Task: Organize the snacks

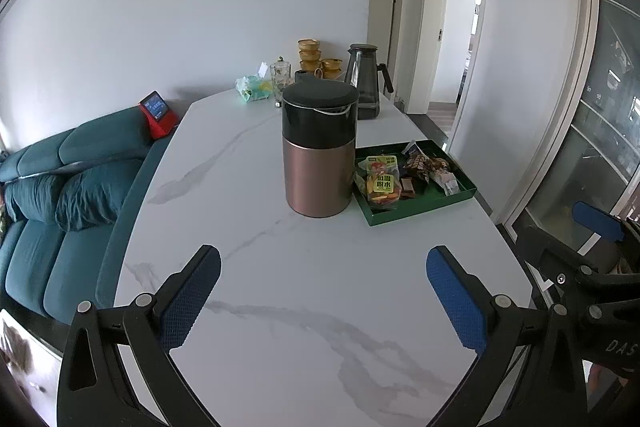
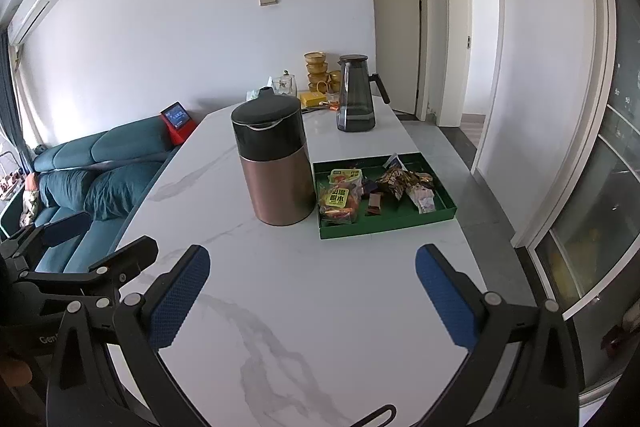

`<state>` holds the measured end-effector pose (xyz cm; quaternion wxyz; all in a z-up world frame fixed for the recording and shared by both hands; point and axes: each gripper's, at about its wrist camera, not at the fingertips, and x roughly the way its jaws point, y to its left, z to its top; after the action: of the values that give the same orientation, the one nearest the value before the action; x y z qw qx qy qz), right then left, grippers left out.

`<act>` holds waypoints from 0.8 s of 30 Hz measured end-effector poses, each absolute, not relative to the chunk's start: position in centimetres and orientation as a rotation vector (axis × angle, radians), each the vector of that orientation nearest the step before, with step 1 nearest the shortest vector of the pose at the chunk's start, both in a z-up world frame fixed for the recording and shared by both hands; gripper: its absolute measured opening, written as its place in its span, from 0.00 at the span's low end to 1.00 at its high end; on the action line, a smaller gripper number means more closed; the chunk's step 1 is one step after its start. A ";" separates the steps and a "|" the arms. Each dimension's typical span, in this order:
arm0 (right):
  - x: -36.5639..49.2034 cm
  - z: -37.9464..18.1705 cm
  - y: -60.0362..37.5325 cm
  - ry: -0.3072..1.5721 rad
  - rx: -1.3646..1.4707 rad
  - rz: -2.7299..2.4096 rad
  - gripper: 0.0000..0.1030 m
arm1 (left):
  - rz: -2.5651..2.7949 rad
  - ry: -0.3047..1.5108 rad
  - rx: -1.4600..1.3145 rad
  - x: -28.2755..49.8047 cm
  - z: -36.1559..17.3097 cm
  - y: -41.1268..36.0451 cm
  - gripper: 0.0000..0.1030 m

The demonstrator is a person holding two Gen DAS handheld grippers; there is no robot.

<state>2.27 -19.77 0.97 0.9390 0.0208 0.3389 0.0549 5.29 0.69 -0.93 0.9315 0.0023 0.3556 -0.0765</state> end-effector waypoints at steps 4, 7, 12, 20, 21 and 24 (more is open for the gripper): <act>2.3 1.1 -19.8 0.692 0.043 0.114 1.00 | -0.152 0.729 0.002 5.1 -0.9 0.6 0.98; 2.4 1.2 -20.0 0.690 0.043 0.117 1.00 | -0.152 0.728 0.001 5.0 -0.8 0.6 0.98; 2.3 1.2 -20.0 0.692 0.043 0.115 1.00 | -0.153 0.726 0.004 4.8 -0.8 0.4 0.98; 2.2 1.1 -19.9 0.690 0.042 0.116 1.00 | -0.152 0.726 0.004 4.6 -0.7 0.2 0.98; 2.2 1.1 -19.9 0.691 0.042 0.116 1.00 | -0.152 0.726 0.005 4.6 -0.7 0.2 0.98; 2.2 1.1 -19.9 0.690 0.044 0.119 1.00 | -0.154 0.727 0.002 4.6 -0.7 0.2 0.98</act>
<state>2.21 -19.93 1.11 0.9391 0.0216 0.3381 0.0581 4.59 0.22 -0.72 0.9318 0.0011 0.3551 -0.0754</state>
